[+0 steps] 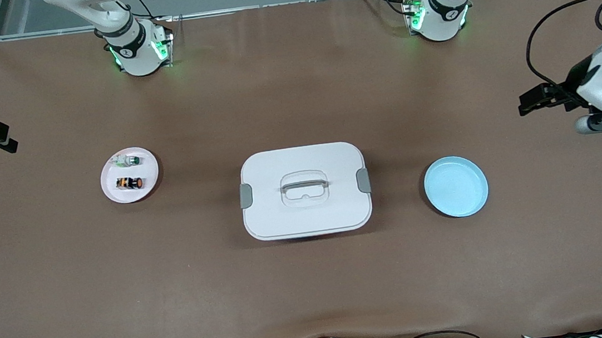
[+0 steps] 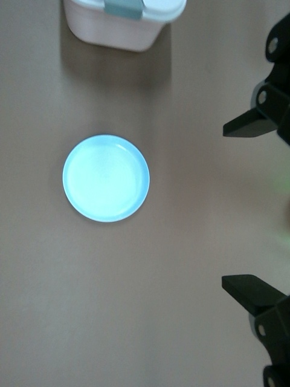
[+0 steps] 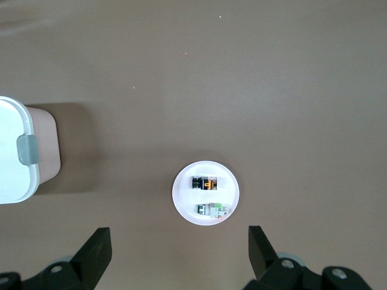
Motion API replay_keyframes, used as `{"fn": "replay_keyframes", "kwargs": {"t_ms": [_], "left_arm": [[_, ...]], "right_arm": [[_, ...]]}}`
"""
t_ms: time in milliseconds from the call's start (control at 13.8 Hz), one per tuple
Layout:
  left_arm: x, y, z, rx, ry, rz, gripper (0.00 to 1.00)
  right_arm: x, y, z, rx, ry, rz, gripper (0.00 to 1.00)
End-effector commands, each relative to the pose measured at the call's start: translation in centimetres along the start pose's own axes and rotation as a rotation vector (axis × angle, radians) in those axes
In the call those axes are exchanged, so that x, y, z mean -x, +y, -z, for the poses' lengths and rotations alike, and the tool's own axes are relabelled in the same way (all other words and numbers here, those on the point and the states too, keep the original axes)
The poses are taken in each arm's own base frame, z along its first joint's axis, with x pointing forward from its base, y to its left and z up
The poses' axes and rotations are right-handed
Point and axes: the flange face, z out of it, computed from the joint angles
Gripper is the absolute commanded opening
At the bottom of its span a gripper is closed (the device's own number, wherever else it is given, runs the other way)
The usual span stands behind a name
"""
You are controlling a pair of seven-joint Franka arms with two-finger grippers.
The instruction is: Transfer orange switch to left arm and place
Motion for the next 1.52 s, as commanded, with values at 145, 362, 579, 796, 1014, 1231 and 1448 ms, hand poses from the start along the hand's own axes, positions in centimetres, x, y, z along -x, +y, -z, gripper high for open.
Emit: {"fn": "replay_keyframes", "kwargs": {"t_ms": [145, 362, 579, 796, 1014, 1231, 1448], "left_arm": [[0.2, -0.6, 2.0, 0.064, 0.023, -0.009, 1.00], [0.9, 0.0, 3.3, 0.015, 0.051, -0.028, 1.00], [1.0, 0.5, 4.0, -0.018, 0.068, -0.041, 1.00], [2.1, 1.7, 5.3, -0.064, 0.094, -0.068, 1.00], [3.1, 1.8, 6.3, -0.073, 0.110, -0.069, 1.00], [4.3, 1.9, 6.9, -0.075, 0.122, -0.068, 1.00], [4.9, 1.9, 6.6, -0.077, 0.122, -0.067, 1.00]], "right_arm": [[0.4, 0.3, 0.7, 0.004, 0.010, -0.019, 1.00], [0.3, 0.4, 0.8, 0.002, 0.017, -0.011, 1.00], [0.1, 0.1, 0.9, -0.007, 0.036, -0.007, 1.00], [0.2, 0.6, 0.8, -0.007, 0.024, -0.016, 1.00], [0.3, 0.4, 0.9, -0.007, 0.024, -0.012, 1.00], [0.4, 0.6, 0.9, -0.007, 0.024, -0.016, 1.00], [0.4, 0.6, 0.9, -0.004, 0.024, -0.015, 1.00]]}}
